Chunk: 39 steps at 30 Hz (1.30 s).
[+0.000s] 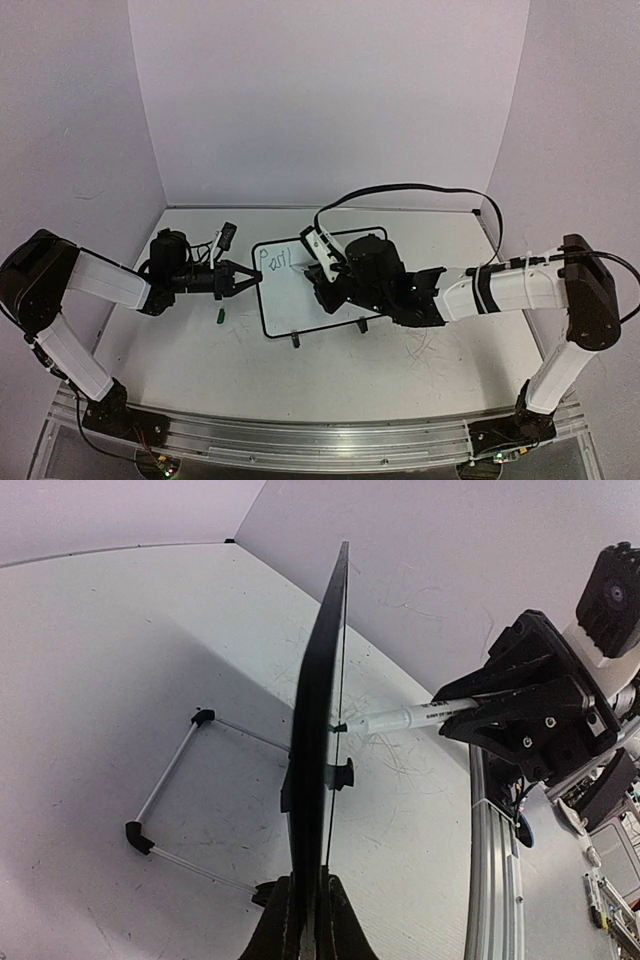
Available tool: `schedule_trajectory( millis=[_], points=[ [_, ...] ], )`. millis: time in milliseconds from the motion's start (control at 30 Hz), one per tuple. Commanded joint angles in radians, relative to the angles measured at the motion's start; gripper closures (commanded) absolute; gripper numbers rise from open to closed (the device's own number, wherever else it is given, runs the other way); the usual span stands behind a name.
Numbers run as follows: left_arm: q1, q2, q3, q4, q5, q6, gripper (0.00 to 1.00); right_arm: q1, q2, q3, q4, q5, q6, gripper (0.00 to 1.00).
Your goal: Write a sentence on the whiteboard
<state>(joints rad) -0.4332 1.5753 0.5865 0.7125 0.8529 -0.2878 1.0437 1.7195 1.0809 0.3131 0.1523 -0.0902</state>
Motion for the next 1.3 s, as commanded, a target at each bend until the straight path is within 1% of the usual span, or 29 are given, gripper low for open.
schedule_trajectory(
  millis=[0, 100, 200, 500, 767, 900, 1267],
  points=[
    [-0.001, -0.042, 0.007, 0.034, -0.004, 0.026, 1.00, 0.000, -0.062, -0.030, 0.023, 0.068, 0.010, 1.00],
    [-0.001, -0.041, 0.008, 0.034, -0.004, 0.025, 1.00, 0.000, -0.117, -0.067, 0.080, -0.003, -0.001, 1.00],
    [-0.001, -0.042, 0.010, 0.034, -0.003, 0.026, 1.00, 0.001, -0.104, -0.039, 0.090, -0.049, -0.006, 1.00],
    [-0.001, -0.058, 0.010, 0.031, -0.006, 0.027, 1.00, 0.000, -0.006, 0.069, 0.069, -0.034, -0.032, 1.00],
    [-0.001, -0.060, 0.008, 0.028, -0.005, 0.028, 1.00, 0.000, -0.015, 0.053, 0.058, 0.019, -0.024, 1.00],
    [-0.001, -0.056, 0.009, 0.028, -0.005, 0.029, 1.00, 0.000, -0.031, 0.032, 0.060, 0.022, -0.029, 1.00],
    [-0.001, -0.055, 0.011, 0.026, -0.005, 0.027, 1.00, -0.001, -0.004, 0.046, 0.056, 0.023, -0.026, 1.00]
  ],
)
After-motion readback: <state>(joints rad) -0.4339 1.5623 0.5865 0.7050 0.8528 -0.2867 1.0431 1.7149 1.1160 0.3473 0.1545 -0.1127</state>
